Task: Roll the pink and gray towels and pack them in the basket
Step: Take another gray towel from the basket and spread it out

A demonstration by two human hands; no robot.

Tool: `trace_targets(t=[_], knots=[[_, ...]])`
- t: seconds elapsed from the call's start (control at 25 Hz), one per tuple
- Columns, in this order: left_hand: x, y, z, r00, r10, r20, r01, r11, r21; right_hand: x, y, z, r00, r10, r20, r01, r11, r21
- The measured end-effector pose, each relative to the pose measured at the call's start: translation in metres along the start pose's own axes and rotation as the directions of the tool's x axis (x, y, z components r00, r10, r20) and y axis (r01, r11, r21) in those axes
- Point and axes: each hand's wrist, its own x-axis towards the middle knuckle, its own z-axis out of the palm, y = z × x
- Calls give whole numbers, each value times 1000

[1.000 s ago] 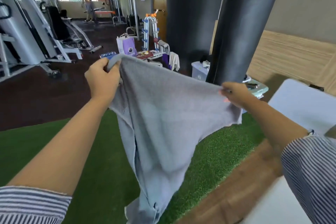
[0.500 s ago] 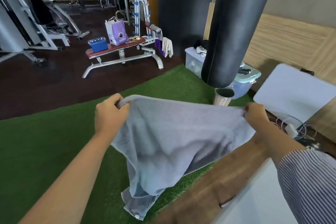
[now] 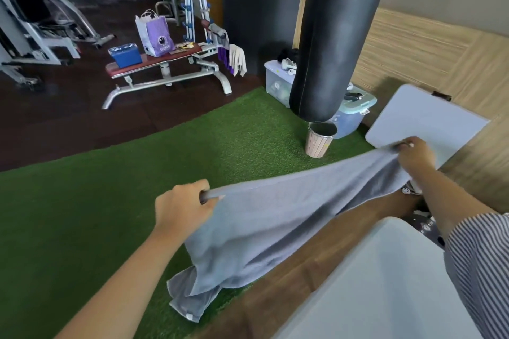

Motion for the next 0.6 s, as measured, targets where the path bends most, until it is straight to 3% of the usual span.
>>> trace_targets(t=[0.2, 0.32, 0.44, 0.52, 0.6], knots=[[-33, 60, -3, 995, 3, -96, -14, 993, -113, 14, 30, -53, 998, -18, -57, 26, 988, 150], [-83, 85, 21, 998, -2, 69, 12, 990, -140, -8, 90, -63, 998, -49, 43, 47, 998, 51], [-155, 102, 66, 970, 2, 244, 16, 997, -73, -34, 173, -49, 956, -90, 278, 163, 954, -252], [-205, 106, 90, 934, 8, 358, 3, 1000, -30, -56, 223, -41, 920, -69, 385, 221, 903, -367], [-253, 112, 105, 889, 66, 453, -61, 998, -26, -80, 260, -50, 904, 9, 428, 163, 918, -362]])
